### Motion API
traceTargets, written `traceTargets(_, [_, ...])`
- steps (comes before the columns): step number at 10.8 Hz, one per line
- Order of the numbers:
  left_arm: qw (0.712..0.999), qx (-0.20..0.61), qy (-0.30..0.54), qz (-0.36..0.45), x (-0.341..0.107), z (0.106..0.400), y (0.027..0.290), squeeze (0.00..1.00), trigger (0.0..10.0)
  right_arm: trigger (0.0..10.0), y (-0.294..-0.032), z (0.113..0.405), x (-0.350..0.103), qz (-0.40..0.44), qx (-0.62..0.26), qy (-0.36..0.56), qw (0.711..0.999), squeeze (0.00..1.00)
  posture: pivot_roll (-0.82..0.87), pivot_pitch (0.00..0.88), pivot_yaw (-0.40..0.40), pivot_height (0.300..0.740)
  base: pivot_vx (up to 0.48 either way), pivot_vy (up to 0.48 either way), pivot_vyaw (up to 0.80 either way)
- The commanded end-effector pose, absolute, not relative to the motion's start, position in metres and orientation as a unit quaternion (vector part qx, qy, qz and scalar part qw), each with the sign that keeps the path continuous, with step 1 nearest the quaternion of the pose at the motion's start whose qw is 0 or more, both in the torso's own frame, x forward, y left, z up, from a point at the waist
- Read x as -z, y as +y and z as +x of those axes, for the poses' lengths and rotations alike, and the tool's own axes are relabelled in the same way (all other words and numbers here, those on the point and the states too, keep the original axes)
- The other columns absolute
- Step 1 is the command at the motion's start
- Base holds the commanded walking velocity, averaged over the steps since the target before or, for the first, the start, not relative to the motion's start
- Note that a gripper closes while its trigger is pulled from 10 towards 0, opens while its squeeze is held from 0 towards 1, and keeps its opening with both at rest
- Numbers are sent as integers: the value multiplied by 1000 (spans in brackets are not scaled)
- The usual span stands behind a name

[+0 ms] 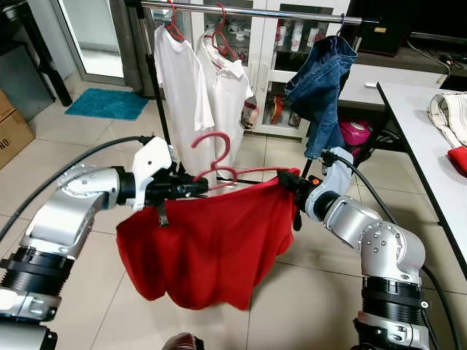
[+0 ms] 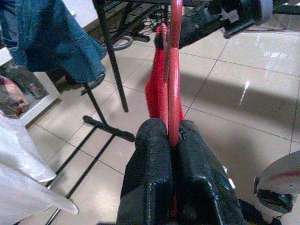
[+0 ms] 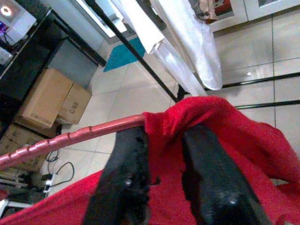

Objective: Hang hanger

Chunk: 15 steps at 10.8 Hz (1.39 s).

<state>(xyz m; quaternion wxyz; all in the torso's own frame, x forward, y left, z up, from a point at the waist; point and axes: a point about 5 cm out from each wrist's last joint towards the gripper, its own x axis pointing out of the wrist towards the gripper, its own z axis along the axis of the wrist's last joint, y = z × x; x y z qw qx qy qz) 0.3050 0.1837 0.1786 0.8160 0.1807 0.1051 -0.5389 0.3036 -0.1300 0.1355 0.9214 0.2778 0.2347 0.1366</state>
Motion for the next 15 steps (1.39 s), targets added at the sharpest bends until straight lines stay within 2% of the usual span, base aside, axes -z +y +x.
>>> traceTargets(1, [824, 523, 93, 196, -189, 309, 191, 0, 0, 0, -135, 304, -136, 287, -131, 229, 921, 0, -11, 0, 10, 740, 0, 0, 0])
traceTargets(6, [810, 515, 149, 238, -173, 303, 207, 0, 0, 0, -149, 308, -144, 286, -123, 212, 926, 0, -10, 0, 8, 740, 0, 0, 0])
traceTargets(10, [793, 530, 177, 244, -161, 298, 204, 0, 0, 0, -156, 313, -152, 274, -124, 192, 934, 0, -10, 0, 4, 740, 0, 0, 0])
traceTargets(12, [814, 482, 181, 268, -162, 306, 216, 0, 0, 0, -161, 310, -148, 239, -139, 202, 940, 0, -14, 0, 12, 740, 0, 0, 0])
traceTargets(15, [846, 446, 166, 241, -177, 312, 236, 0, 0, 0, -158, 301, -138, 227, -177, 215, 933, 0, -11, 0, 11, 740, 0, 0, 0])
